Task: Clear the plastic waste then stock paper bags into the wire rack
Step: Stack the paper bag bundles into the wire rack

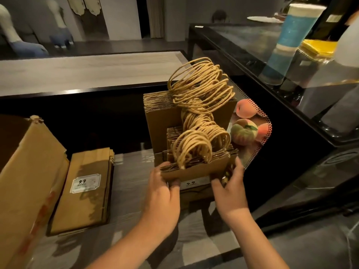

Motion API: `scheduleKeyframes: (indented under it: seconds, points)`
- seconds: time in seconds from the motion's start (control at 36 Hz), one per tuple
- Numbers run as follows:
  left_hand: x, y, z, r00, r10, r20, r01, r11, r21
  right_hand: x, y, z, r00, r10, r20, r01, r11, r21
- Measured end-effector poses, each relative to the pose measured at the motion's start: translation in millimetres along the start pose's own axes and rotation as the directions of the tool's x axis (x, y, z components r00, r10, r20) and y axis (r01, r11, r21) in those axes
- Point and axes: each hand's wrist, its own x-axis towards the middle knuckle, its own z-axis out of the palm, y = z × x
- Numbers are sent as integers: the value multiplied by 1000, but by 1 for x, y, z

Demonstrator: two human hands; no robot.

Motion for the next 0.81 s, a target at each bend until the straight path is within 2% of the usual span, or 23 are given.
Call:
scheduleKeyframes:
  seconds: [0.06,0.14,0.25,0.39,0.53,0.81]
  points:
    - [-2,5,1,1000,5,9,-6,1000,21,-2,-8,3,1000,-24,2,24,999,44]
    - [2,4,4,1000,-7,27,6,999,35,-2,-13,8,998,-63,-9,63,998,-7]
    - [4,0,3,995,-3,102,-2,999,48,-1,-13,10,1000,-25,-13,25,1000,5]
    - [6,12,-2,995,22,97,-26,999,40,0,-23,5,1000,-16,14,15,997,71]
    - [7,-2,4,973,-86,214,71,995,75,-2,-19,9,999,35,19,-36,998,53]
    - [-12,2,-5,989,29,143,-11,992,-129,-20,-21,4,996,47,-75,-35,989,144]
